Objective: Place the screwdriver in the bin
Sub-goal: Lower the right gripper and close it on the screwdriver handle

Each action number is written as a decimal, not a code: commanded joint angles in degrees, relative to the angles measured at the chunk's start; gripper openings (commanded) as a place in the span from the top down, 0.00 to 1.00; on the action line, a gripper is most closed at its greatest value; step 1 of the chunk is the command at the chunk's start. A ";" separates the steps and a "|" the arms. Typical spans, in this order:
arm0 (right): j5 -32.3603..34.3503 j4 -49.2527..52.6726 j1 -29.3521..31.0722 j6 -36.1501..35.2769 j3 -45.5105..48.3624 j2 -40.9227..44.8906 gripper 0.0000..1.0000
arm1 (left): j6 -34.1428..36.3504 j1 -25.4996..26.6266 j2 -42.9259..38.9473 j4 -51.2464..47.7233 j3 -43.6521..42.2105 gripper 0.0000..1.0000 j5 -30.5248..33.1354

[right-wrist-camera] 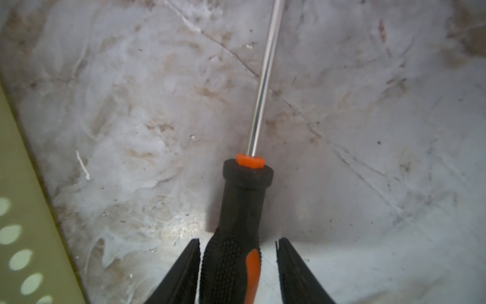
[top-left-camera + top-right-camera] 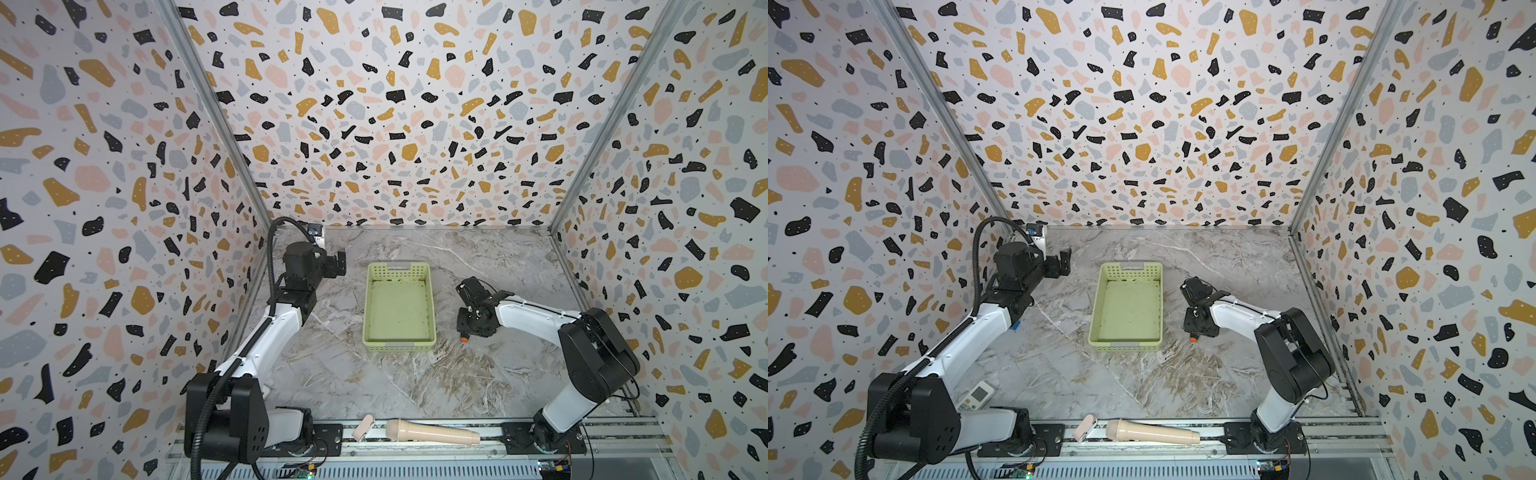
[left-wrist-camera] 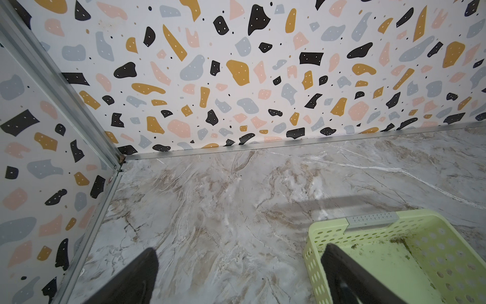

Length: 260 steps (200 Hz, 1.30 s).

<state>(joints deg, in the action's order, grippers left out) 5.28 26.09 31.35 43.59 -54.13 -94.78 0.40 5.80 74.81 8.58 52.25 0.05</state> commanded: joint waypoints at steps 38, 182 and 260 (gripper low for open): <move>0.42 0.22 -0.24 -0.79 0.59 -0.24 0.59 | -0.30 0.26 -0.02 0.62 1.45 0.00 0.91; 5.61 6.26 -0.15 -5.34 -5.77 3.37 0.68 | -0.36 0.26 0.62 -0.45 2.07 0.01 1.97; 6.38 5.91 0.11 -5.62 -4.90 4.45 0.69 | -0.41 0.26 0.86 -0.76 2.33 0.01 2.05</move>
<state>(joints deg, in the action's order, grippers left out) 10.15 30.46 31.35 38.44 -58.15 -92.97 0.38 5.80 75.35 7.33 52.53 1.61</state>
